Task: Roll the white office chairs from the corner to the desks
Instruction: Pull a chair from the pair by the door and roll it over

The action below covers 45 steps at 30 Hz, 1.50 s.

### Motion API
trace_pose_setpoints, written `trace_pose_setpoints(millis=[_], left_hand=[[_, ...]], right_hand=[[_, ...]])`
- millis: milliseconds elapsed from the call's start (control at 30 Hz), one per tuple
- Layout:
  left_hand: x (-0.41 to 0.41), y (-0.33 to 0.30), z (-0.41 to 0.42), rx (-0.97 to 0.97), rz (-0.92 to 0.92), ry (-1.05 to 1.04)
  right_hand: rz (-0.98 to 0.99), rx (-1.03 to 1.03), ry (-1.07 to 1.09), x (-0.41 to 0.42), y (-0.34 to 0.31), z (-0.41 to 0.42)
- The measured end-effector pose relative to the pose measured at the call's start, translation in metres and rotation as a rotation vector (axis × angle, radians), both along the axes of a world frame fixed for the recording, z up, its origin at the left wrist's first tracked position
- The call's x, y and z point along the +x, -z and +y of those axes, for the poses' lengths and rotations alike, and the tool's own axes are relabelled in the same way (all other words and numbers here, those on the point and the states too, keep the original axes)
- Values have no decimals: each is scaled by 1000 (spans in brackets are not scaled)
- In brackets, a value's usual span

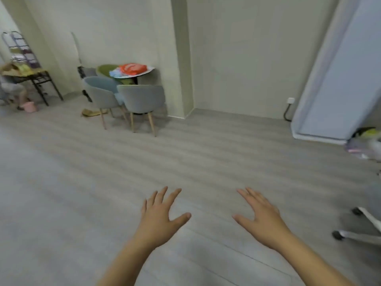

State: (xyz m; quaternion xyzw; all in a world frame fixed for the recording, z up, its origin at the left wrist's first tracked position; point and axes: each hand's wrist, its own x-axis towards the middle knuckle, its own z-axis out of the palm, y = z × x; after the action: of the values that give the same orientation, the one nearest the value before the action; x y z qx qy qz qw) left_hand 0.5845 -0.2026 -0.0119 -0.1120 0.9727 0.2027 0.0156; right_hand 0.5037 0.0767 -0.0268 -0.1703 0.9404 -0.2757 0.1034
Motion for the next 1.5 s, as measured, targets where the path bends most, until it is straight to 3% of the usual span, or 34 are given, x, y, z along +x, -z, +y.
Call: trace_pose_setpoints(millis=[467, 800, 933, 1233, 1500], left_hand=[[-296, 2, 209, 53, 4, 854], [-361, -13, 464, 101, 21, 1355], [-377, -13, 583, 195, 31, 1412], [-414, 20, 837, 113, -18, 1387], [-415, 58, 970, 89, -149, 1351]], right_hand=[[89, 35, 789, -65, -36, 183], [81, 123, 1299, -3, -33, 327], [65, 140, 1401, 6, -20, 415], [5, 66, 1409, -49, 3, 634], [-33, 1, 1402, -88, 23, 734]])
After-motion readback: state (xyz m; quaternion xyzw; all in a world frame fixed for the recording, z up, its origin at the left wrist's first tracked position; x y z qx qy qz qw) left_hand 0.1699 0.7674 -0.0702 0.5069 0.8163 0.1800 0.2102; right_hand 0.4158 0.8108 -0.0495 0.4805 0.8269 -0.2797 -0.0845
